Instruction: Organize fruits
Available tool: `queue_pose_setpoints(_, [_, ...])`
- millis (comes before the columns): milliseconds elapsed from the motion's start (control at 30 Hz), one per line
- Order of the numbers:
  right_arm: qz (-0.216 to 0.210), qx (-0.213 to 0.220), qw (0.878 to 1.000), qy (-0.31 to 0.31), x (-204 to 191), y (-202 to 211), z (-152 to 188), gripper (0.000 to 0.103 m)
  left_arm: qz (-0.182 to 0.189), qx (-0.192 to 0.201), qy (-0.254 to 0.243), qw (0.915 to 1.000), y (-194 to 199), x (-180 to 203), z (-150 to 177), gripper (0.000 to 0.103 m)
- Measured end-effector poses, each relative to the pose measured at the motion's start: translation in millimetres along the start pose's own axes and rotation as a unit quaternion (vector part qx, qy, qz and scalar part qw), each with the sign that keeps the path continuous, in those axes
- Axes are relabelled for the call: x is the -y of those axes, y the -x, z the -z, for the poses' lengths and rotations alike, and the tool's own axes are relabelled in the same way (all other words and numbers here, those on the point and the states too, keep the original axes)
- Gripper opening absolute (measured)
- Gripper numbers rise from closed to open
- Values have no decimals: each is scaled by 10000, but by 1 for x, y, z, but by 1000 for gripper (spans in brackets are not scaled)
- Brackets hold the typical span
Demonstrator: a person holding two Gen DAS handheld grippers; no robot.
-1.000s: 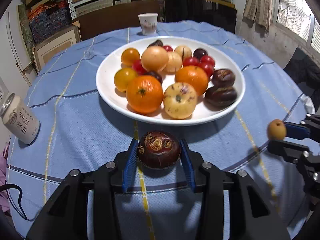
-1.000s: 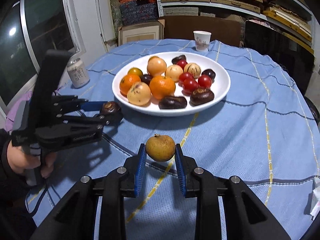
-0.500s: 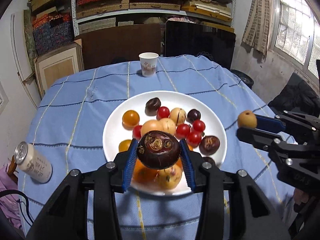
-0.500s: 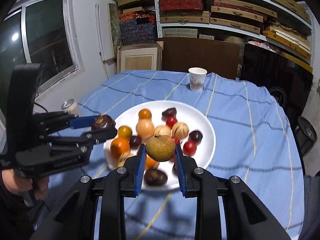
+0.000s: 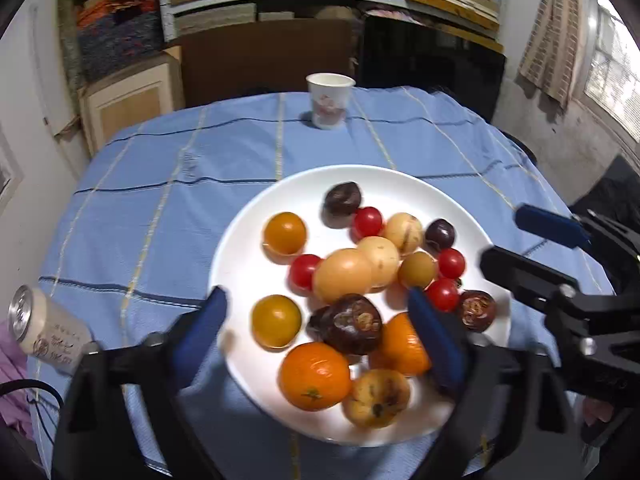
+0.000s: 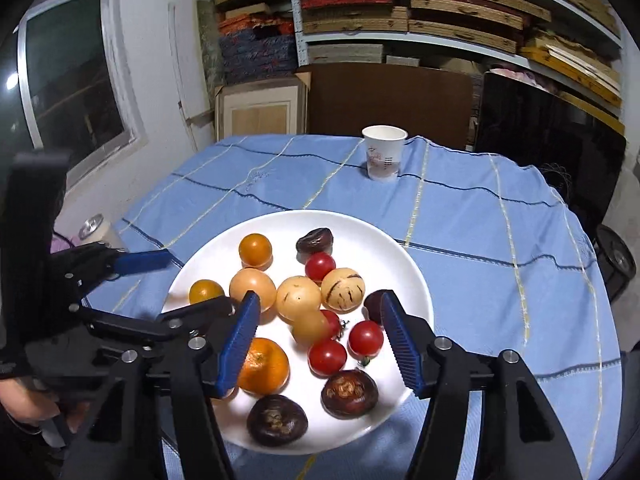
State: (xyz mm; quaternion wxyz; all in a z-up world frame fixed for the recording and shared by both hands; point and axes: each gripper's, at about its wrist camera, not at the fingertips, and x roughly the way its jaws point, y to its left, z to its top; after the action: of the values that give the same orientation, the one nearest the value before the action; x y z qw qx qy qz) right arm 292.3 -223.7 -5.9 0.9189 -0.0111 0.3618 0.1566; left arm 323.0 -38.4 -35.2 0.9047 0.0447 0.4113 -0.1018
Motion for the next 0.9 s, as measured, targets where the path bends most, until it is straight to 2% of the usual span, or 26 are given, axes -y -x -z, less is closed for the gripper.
queue_pose_setpoints(133, [-76, -51, 9999, -96, 0, 15, 16, 63, -141, -47, -49, 9999, 11, -6, 15, 94])
queue_pose_setpoints(167, [-101, -69, 9999, -119, -1, 22, 23, 64, -155, -68, -70, 9998, 14, -8, 19, 97])
queue_pose_setpoints(300, [-171, -32, 9997, -183, -10, 53, 57, 81, -215, -48, -128, 9997, 40, -9, 51, 98])
queue_pose_setpoints(433, [-112, 27, 9995, -311, -19, 88, 94, 87, -275, -25, -41, 9996, 71, -8, 82, 98])
queue_pose_setpoints(500, [12, 50, 9991, -422, -22, 102, 111, 94, -429, 136, -19, 9990, 93, -6, 95, 98])
queue_pose_setpoints(600, [275, 57, 9982, -522, -25, 121, 130, 95, -734, 488, 22, 9961, 132, -5, 109, 98])
queue_pose_setpoints(767, [499, 201, 9968, -594, -38, 163, 158, 98, -575, 971, 286, 9932, 203, -9, 123, 98])
queue_pose_setpoints(900, [641, 379, 9962, -461, -52, 196, 176, 99, -612, 1266, 442, 9891, 254, -8, 161, 98])
